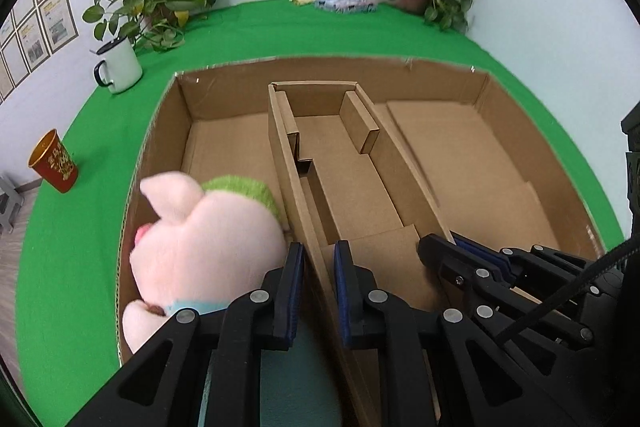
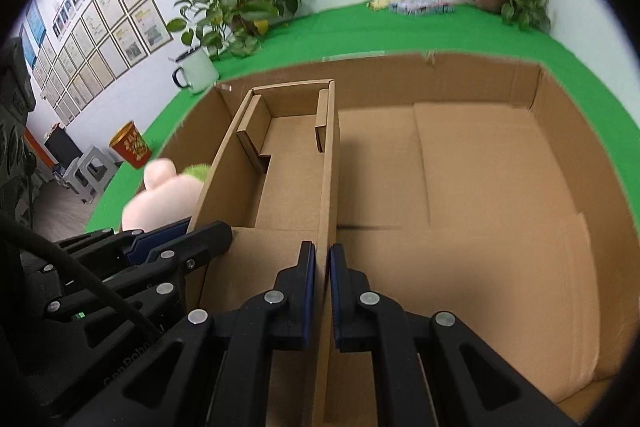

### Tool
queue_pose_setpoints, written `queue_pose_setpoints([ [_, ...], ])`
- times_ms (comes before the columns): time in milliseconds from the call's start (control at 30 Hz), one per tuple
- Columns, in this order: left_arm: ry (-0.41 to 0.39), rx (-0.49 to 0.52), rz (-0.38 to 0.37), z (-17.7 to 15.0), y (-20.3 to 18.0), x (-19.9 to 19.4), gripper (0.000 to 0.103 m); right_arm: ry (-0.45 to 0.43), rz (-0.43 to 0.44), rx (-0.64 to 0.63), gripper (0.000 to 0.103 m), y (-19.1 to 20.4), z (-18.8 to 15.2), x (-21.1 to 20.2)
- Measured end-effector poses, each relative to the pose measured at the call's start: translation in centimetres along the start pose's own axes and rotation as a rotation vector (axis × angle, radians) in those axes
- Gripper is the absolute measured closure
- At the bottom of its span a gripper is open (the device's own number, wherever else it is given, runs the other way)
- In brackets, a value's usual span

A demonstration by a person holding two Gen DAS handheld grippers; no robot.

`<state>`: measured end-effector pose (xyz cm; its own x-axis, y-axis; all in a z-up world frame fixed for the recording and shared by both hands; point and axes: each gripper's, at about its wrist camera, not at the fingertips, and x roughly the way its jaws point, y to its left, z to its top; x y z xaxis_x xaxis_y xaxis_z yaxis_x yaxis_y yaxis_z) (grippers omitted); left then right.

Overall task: Organize objects
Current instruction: 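Carry the insert tray over the box and lower it inside, then open both tools and withdraw from the insert tray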

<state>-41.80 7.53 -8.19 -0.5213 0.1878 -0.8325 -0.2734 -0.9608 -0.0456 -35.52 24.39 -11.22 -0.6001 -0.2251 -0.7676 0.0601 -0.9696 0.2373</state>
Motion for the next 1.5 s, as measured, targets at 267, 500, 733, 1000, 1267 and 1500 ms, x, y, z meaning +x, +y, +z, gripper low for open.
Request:
queue_pose_setpoints([
  [267,-0.070,-0.031,0.006,-1.0,1.7,-3.1,0.086,0.047,-0.037,-0.031,0.094,0.9,-0.3,0.9],
  [500,-0.150,-0.052,0.000,-3.3,2.8,-7.4,0.077,0.044,-0.009,-0.075,0.082,1.3,-0.3,0.9],
  [733,-0.239,-0.046,0.026,-6.9,2.3,-11.1,0.068,-0.069,0.067,-0.093,0.051,1.1,0.1,-2.7],
  [1000,-0.455,-0.092,0.049,-11.9,1.3,-17.4,0.016,-0.284,-0.052,-0.187,0.020,1.7,-6.0,-11.5],
  [1267,-0.571,-0.107,0.093,-17.4,-1.0,-22.3,0.001,-0.344,-0.113,-0.213,0.020,3.1,-12.9,-14.9],
  [1500,-0.546,-0.144,0.045,-20.5,-2.6,-23.1,0.001,-0.280,-0.060,-0.168,0.022,2.3,-17.4,-15.5],
])
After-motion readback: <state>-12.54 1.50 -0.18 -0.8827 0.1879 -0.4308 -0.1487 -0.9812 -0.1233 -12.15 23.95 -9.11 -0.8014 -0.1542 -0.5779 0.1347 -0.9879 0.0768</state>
